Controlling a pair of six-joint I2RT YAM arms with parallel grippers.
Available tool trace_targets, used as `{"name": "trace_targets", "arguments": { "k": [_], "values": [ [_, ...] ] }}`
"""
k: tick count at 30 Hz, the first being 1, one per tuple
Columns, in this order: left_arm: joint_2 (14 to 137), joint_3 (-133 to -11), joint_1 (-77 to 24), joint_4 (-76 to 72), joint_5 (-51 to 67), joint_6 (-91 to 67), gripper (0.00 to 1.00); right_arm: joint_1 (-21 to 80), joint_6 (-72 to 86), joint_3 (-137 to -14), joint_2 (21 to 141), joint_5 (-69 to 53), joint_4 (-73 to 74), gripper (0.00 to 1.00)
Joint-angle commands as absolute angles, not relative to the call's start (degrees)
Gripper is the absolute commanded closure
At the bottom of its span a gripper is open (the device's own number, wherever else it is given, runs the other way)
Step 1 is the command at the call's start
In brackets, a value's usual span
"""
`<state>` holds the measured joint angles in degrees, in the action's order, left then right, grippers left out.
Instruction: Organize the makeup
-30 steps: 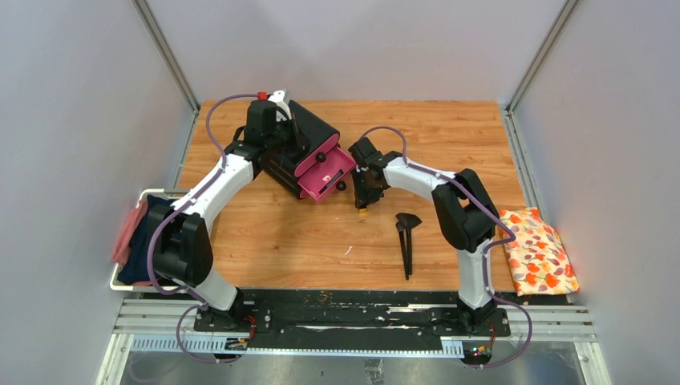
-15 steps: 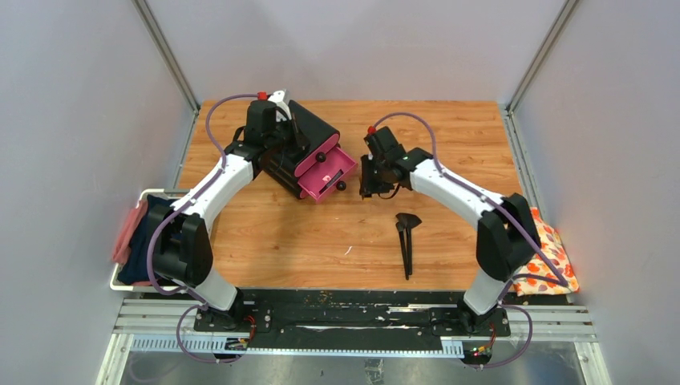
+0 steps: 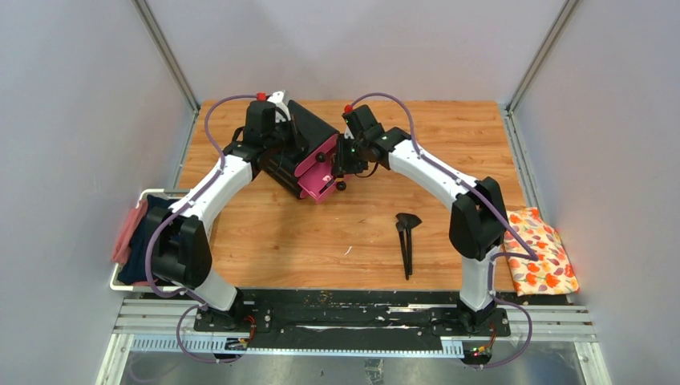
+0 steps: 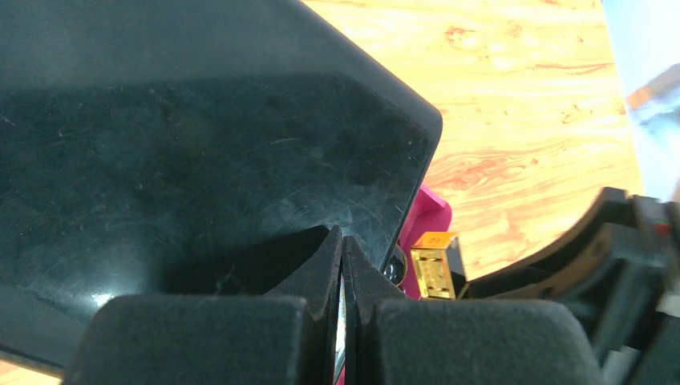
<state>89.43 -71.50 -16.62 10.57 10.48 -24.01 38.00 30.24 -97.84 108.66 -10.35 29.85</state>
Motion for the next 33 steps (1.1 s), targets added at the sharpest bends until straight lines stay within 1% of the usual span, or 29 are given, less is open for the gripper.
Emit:
{"name": "trace_targets", "arguments": {
  "k": [1,13,24,29,33],
  "values": [
    [89.5,-69.2,-16.3,17.3,9.4,-22.8,1.00,39.1,32.2,-100.9,110.8,-13.0,32.3,1.00],
    [89.8,-69.3,-16.3,17.0,9.4,-23.0,1.00,39.2,33.2,-107.7,116.7,-15.9,34.5,1.00],
    [90.2,-68.6,-16.1,16.7,9.2,-22.7,1.00,40.2,33.1,-110.1,119.6,-16.6,34.5,1.00],
    [90.2,-68.6,-16.0,16.7,9.2,-22.7,1.00,40.3,32.6,-110.7,120.2,-16.6,34.5,0.87],
    [90.2,-68.5,-15.9,16.5,9.3,-22.8,1.00,40.3,32.2,-110.5,119.6,-16.2,34.4,0.72]
  ]
}}
